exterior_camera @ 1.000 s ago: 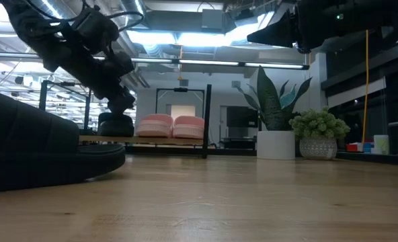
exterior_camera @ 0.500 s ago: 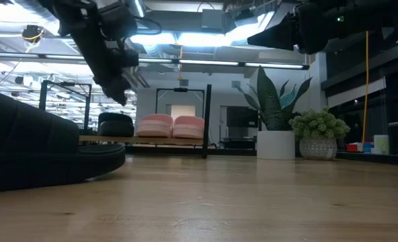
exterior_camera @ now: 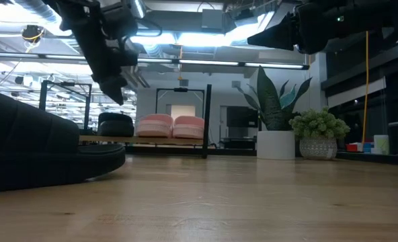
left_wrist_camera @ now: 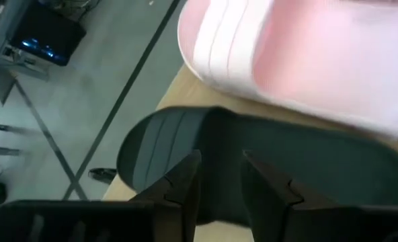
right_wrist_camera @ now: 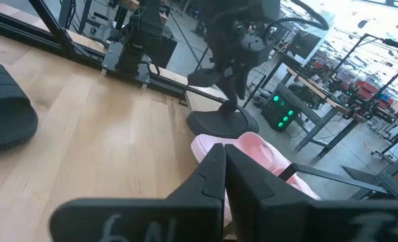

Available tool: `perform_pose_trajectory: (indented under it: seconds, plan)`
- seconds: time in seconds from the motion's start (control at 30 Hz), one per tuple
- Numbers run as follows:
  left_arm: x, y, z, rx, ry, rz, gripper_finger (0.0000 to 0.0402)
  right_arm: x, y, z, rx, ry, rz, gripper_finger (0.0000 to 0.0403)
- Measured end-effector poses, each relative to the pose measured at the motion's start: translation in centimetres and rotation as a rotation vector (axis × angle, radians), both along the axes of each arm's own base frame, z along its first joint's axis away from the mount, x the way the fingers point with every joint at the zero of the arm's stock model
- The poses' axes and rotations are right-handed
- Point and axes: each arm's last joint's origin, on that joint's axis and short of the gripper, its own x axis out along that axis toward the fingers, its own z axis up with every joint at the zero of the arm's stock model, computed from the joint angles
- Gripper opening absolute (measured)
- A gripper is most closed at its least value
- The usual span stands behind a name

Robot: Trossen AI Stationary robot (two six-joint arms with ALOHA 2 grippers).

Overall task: Pick and place slides into the shelf
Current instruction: Put the right black slide on the shelf

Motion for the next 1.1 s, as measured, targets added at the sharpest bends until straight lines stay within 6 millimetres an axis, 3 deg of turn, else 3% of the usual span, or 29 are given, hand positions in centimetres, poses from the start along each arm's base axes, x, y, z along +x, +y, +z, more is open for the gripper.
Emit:
perform_pose_trajectory:
  seconds: [0.7, 1.1]
  plan:
    - [-1.1, -0.3, -1.4, 0.018, 0.156, 0.025, 0.0094, 0.0, 0.0, 0.0, 0.0, 0.004, 0.0, 0.0012]
    - [-0.3, 0.1, -2.9, 0.01, 0.239, 0.009, 0.0094, 0.0, 0.0, -0.1, -0.001, 0.005, 0.0, 0.0012]
